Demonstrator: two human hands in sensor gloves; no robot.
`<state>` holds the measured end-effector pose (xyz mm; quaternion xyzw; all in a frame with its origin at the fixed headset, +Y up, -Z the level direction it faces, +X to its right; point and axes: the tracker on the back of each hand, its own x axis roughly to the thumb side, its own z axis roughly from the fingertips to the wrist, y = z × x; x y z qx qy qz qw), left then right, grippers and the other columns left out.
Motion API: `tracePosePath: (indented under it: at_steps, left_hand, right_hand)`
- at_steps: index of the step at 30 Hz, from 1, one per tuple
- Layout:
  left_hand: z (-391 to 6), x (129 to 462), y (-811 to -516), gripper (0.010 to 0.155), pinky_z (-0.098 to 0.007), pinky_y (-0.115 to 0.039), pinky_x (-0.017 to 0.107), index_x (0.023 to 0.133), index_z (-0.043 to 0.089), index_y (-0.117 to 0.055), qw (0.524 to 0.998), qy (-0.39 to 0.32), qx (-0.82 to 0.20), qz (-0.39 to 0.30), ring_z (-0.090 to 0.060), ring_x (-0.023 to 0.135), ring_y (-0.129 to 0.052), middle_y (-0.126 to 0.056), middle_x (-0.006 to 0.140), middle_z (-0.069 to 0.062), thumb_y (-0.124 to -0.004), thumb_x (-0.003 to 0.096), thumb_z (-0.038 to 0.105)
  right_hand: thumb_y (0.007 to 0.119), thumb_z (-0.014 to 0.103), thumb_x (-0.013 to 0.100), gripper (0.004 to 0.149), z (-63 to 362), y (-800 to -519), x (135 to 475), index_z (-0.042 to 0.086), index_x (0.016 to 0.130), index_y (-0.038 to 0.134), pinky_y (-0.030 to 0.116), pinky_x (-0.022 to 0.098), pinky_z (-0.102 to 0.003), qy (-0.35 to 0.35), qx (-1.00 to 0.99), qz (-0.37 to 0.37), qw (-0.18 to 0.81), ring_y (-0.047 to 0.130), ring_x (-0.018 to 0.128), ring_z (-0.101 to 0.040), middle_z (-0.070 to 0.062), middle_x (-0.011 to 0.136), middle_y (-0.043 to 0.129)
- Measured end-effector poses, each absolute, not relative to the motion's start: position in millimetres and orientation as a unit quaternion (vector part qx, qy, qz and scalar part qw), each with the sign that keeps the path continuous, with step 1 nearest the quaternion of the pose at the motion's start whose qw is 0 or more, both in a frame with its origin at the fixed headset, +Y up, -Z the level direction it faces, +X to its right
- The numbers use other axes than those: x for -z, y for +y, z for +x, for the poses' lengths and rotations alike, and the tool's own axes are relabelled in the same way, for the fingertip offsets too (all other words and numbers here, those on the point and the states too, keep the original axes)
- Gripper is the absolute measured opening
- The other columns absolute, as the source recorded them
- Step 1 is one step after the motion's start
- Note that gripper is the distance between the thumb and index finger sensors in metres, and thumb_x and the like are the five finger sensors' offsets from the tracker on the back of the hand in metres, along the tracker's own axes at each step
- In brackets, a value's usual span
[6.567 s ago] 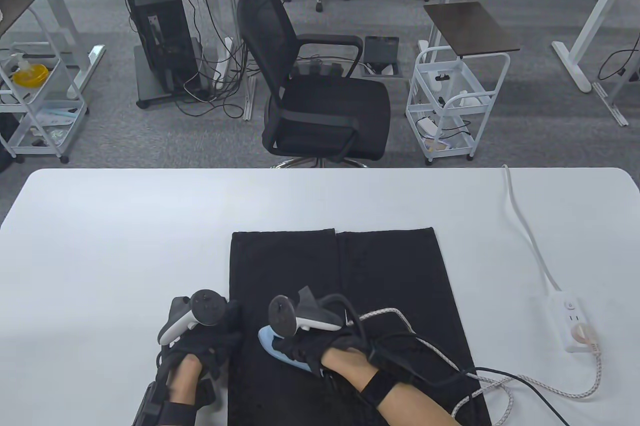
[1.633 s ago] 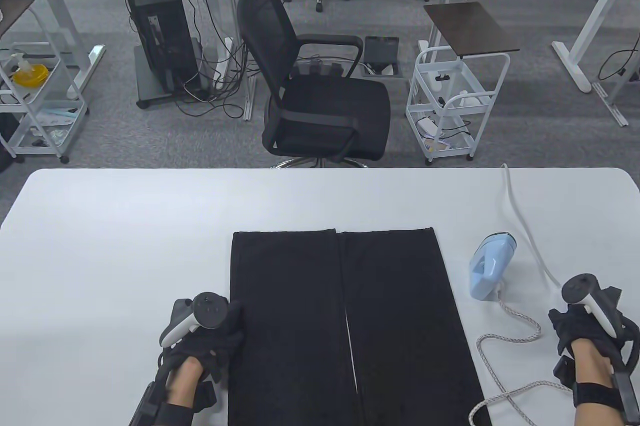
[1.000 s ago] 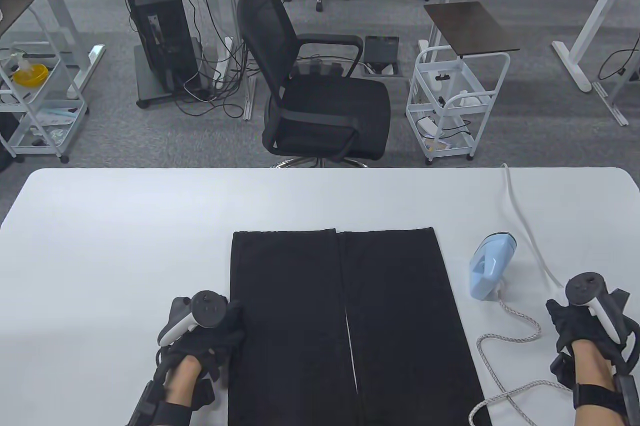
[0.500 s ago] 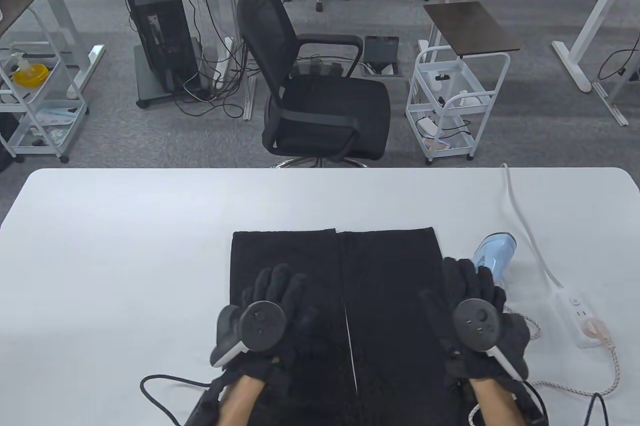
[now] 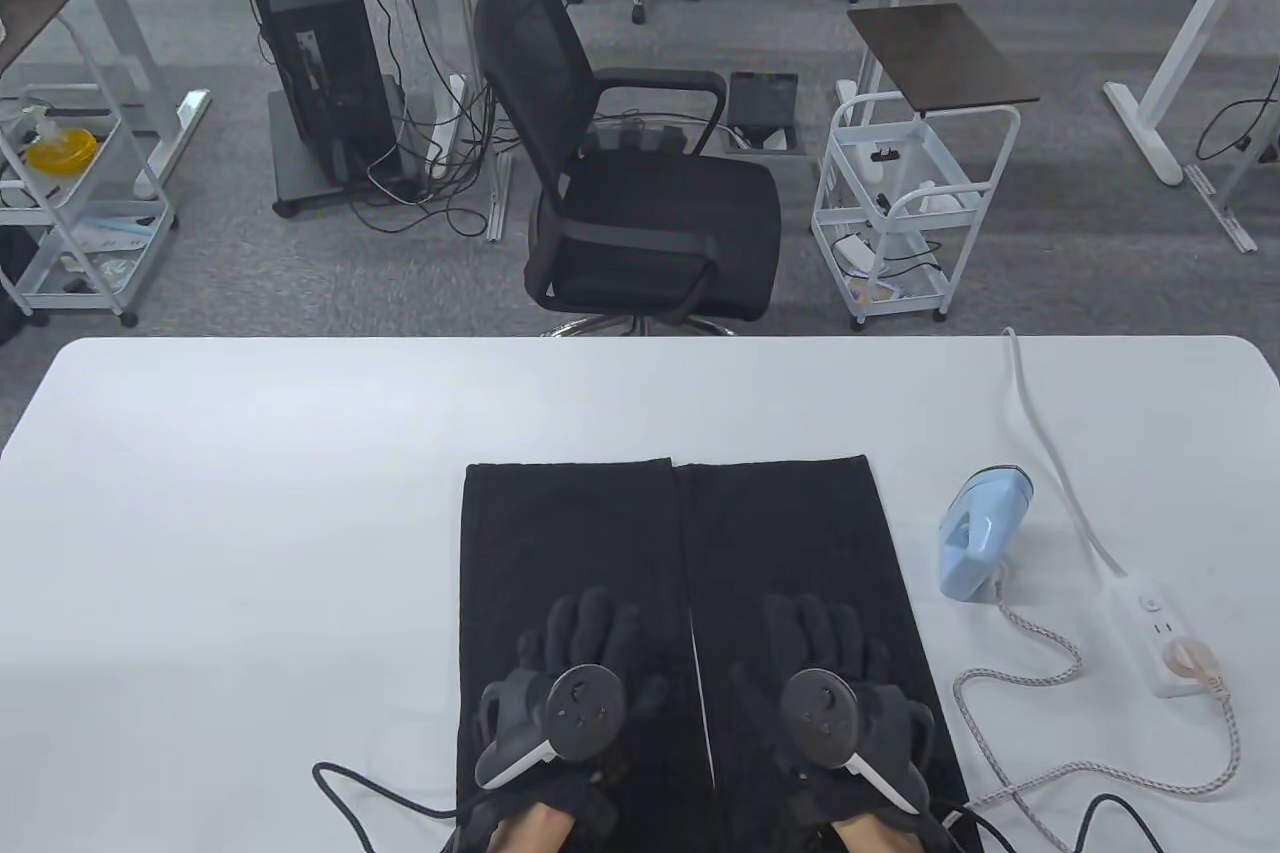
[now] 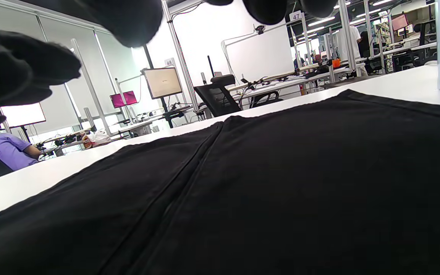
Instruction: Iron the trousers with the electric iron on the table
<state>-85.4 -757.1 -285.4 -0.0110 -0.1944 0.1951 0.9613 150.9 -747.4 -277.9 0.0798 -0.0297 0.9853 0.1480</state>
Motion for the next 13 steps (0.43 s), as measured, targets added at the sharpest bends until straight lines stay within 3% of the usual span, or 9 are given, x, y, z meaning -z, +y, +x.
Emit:
tracePosePath:
  at_steps: [13]
  left_hand:
    - [-86.4,284.9,-759.4,0.076,-0.082,-0.022,0.058,0.119,0.006,-0.031,0.959,-0.198,-0.200,-0.019,-0.061,0.102,-0.011,-0.012,0.118,-0.030,-0.067,0.0655,0.047]
  right_hand:
    - [0.066,0.051,0.063,0.076,144.9,-755.3,277.3,0.011,0.117,0.030,0.039,0.063,-0.081,-0.001,-0.985,0.103,0.141,0.040,0.104,-0.061,-0.029,0.119,0.037]
